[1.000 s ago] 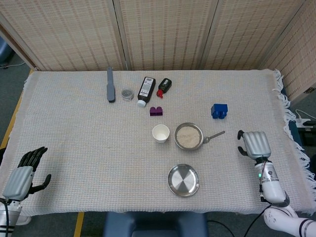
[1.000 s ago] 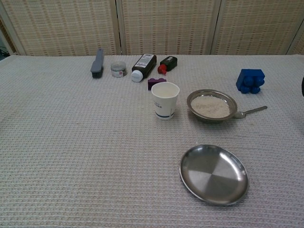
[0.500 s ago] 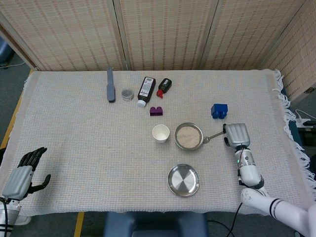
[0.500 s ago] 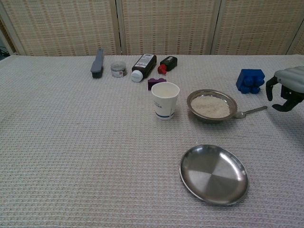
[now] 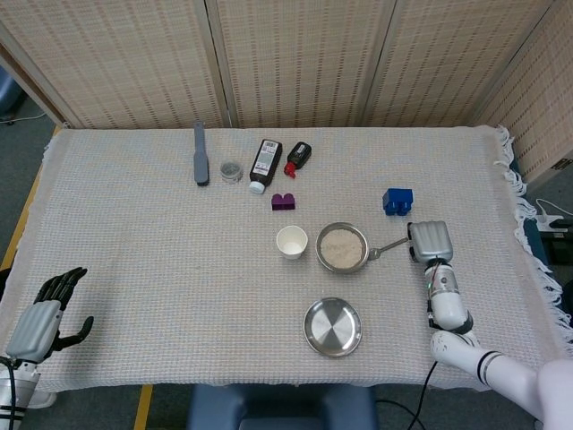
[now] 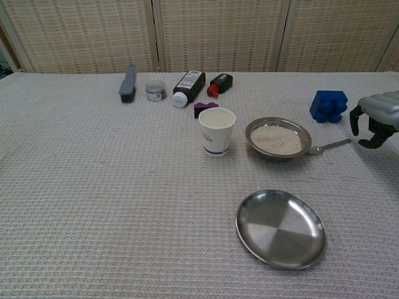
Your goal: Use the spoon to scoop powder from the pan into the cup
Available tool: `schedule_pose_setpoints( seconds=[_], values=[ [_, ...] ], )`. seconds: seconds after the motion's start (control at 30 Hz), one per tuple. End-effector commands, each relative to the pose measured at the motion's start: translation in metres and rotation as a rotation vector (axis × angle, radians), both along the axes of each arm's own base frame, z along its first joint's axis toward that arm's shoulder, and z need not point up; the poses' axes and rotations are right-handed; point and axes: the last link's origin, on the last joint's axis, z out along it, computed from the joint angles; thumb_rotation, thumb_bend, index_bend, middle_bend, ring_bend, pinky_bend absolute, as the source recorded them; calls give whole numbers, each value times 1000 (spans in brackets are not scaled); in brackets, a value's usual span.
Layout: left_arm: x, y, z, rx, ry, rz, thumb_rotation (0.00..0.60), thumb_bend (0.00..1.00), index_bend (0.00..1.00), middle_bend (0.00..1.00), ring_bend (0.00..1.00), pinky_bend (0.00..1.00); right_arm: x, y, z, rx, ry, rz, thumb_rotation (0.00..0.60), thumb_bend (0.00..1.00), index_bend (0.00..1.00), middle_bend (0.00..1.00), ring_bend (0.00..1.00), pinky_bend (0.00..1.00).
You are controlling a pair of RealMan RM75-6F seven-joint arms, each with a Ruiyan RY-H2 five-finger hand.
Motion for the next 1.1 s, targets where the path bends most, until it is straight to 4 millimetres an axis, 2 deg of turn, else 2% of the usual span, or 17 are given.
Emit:
schedule_pose_setpoints(
  seconds=[0.03,0.5,1.1],
  values=[
    [0,0,0,-1,1,0,600,412,0,0,0,0,0,-2,-3,1,2,-6,600,300,470,965,1000,1000],
    [0,0,0,-5,-6,5,600,414,0,0,0,0,12,-14,-16,-5,6,-7,600,313,461,964,1000,1000],
    [0,0,0,-14,-8,11,600,412,0,0,0,0,12,-13,-28,27,27,-24,600,315,435,964,1000,1000]
  ],
)
